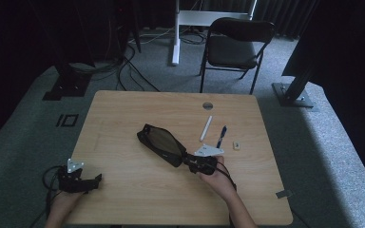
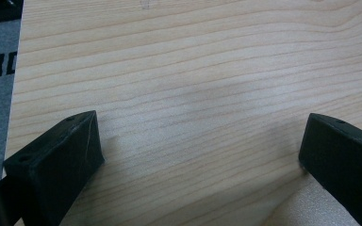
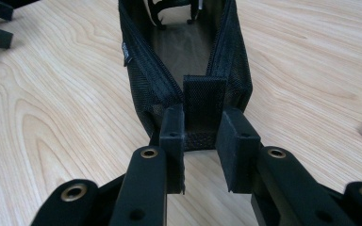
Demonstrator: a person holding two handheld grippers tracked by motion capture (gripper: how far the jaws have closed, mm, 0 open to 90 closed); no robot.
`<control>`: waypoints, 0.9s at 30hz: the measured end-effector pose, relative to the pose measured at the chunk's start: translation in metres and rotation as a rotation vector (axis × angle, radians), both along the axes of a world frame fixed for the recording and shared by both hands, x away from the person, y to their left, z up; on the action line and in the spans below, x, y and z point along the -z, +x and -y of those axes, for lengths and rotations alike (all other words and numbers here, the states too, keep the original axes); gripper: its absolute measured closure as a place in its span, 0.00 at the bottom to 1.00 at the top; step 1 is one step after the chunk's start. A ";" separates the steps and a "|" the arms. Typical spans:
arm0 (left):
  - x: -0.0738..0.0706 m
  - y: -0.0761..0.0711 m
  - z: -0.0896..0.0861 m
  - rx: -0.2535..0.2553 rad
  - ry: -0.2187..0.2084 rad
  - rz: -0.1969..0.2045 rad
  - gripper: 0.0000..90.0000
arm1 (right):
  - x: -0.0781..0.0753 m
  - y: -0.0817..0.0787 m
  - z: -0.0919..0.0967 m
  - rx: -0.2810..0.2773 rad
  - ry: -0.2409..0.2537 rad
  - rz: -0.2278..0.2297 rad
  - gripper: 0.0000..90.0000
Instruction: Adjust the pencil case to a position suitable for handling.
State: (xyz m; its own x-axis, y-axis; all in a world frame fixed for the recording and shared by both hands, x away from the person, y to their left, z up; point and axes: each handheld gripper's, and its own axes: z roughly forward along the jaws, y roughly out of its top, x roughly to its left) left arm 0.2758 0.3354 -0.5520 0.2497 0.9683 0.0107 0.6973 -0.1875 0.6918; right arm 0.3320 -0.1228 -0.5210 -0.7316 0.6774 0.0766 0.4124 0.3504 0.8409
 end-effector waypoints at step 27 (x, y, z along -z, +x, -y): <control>0.000 0.000 0.000 0.000 0.000 0.000 0.00 | -0.001 -0.031 0.049 0.015 -0.023 0.004 0.81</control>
